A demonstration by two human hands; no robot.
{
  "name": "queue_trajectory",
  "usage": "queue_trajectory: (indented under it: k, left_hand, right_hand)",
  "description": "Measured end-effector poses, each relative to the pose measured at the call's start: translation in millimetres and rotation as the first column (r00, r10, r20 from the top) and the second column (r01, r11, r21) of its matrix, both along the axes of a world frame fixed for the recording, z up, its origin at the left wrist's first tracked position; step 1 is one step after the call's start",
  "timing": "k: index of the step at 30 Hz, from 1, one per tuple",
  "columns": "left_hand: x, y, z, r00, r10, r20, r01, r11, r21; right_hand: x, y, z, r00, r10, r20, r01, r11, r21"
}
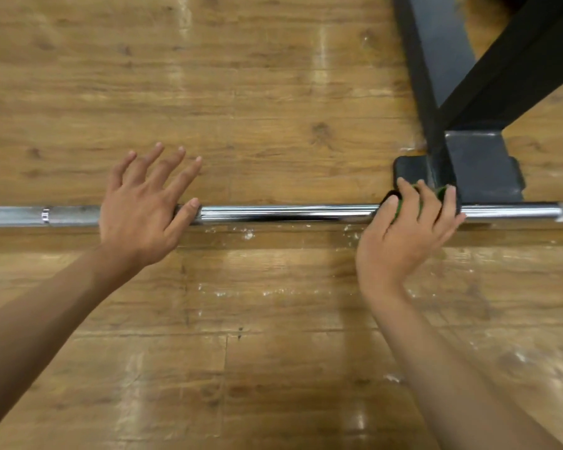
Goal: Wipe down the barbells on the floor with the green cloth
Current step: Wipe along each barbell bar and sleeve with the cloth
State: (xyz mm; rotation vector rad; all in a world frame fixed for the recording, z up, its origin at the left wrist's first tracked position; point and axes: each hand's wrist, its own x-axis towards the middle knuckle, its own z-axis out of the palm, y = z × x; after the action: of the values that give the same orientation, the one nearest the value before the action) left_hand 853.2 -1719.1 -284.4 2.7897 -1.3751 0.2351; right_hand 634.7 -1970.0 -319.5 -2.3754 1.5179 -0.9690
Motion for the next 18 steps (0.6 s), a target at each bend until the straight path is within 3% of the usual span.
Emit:
queue_trajectory:
  k: [1, 3, 5, 8, 10, 13, 15, 16, 18]
  left_hand:
    - [1, 1, 0, 1.0, -0.001, -0.002, 0.001, 1.0, 0.0]
    - [3, 0, 0, 1.0, -0.01, -0.003, 0.01, 1.0, 0.0]
    - [6, -1, 0, 1.0, -0.022, -0.009, 0.022, 1.0, 0.002]
    - [8, -1, 0, 0.999, -0.031, -0.012, 0.031, 0.999, 0.013]
    - [8, -2, -1, 1.0, -0.03, -0.009, 0.03, 1.0, 0.006]
    - [7, -3, -1, 1.0, -0.022, -0.001, 0.022, 1.0, -0.001]
    - [6, -2, -1, 1.0, -0.023, -0.006, 0.023, 1.0, 0.006]
    - [5, -1, -1, 1.0, -0.028, -0.008, 0.029, 1.0, 0.012]
    - [4, 0, 0, 1.0, -0.029, -0.004, 0.029, 0.999, 0.02]
  right_hand:
    - [16, 22, 1, 0.999, 0.04, 0.012, -0.04, 0.999, -0.003]
    - [43, 70, 3, 0.954, 0.295, -0.048, -0.296, 0.955, -0.024]
    - [54, 95, 5, 0.834, 0.529, -0.157, -0.538, 0.843, -0.02]
    - [34, 57, 10, 0.678, 0.661, -0.321, -0.707, 0.706, -0.04]
    - [2, 10, 8, 0.748, 0.574, -0.333, -0.624, 0.78, -0.056]
    - [-33, -48, 11, 0.941, 0.262, -0.214, -0.281, 0.958, -0.06]
    - [-19, -41, 16, 0.986, 0.045, -0.163, -0.043, 0.999, 0.016]
    - [-4, -23, 19, 0.985, 0.011, -0.175, -0.003, 0.999, 0.046]
    - [31, 34, 23, 0.953, 0.204, -0.223, -0.198, 0.979, 0.049]
